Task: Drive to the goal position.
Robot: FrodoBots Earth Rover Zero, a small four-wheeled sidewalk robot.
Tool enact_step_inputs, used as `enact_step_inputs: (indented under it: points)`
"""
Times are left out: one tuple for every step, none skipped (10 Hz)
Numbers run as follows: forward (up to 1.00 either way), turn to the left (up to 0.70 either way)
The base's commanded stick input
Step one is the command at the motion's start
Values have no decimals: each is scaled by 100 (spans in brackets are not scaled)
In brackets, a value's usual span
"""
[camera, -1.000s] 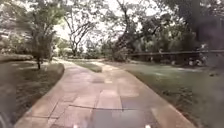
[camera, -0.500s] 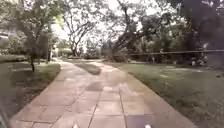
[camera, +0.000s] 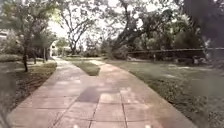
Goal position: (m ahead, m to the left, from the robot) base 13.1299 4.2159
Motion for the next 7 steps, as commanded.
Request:
enact_step_inputs:
  points:
    - [100, 0]
    - [100, 0]
    - [100, 0]
    - [100, 0]
    - [100, 0]
    - [100, 0]
    - [100, 0]
